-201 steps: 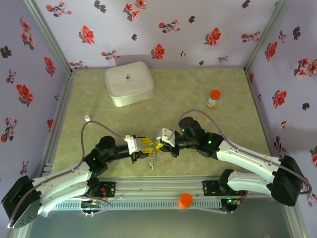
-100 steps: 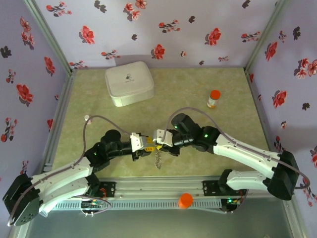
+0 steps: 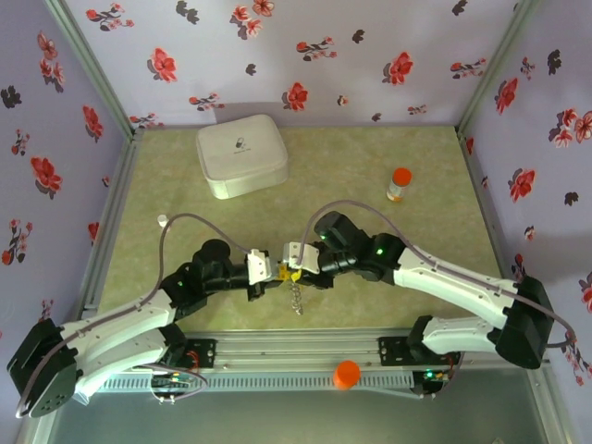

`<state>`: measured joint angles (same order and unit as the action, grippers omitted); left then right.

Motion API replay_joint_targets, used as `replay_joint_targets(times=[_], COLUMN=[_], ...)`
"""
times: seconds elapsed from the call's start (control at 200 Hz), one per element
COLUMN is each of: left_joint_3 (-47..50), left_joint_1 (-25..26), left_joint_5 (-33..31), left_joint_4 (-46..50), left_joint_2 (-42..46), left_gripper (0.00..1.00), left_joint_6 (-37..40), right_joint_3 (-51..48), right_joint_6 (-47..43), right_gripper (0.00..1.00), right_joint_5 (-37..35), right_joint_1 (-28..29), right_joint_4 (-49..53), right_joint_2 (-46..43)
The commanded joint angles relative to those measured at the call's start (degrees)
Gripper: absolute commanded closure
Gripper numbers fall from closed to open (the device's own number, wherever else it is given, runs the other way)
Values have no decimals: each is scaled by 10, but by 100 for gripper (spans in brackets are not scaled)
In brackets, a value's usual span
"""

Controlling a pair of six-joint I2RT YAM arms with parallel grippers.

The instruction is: Put the keys on the keyring

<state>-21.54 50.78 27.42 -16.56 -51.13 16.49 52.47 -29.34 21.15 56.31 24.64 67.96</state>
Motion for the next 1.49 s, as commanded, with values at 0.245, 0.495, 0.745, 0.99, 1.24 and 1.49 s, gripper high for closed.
replay_joint_targets(times=[0.245, 0.495, 0.745, 0.99, 1.24, 1.49], left_joint_3=[96, 101, 100, 101, 101, 100], left_joint_1=[1, 1, 1, 1, 1, 1], left_joint_5=[-39, -25, -14, -10, -7, -13], left_joint_4=[-264, -294, -306, -312, -319, -313], left_joint_2=[22, 7, -7, -8, -11, -12], left_gripper=[100, 100, 100, 100, 100, 96], left_joint_6=[-84, -102, -111, -117, -118, -118], right_joint_3=[-150, -130, -121, -120, -116, -104], right_joint_6=[140, 108, 120, 126, 132, 122], right_gripper=[70, 69, 70, 78, 86, 100], right_joint_5=[87, 76, 103, 113, 123, 121], right_joint_1=[-54, -54, -55, -54, -54, -54], right_joint_4=[-260, -195, -226, -246, -262, -247], right_joint_2=[-118, -90, -70, -63, -54, -54])
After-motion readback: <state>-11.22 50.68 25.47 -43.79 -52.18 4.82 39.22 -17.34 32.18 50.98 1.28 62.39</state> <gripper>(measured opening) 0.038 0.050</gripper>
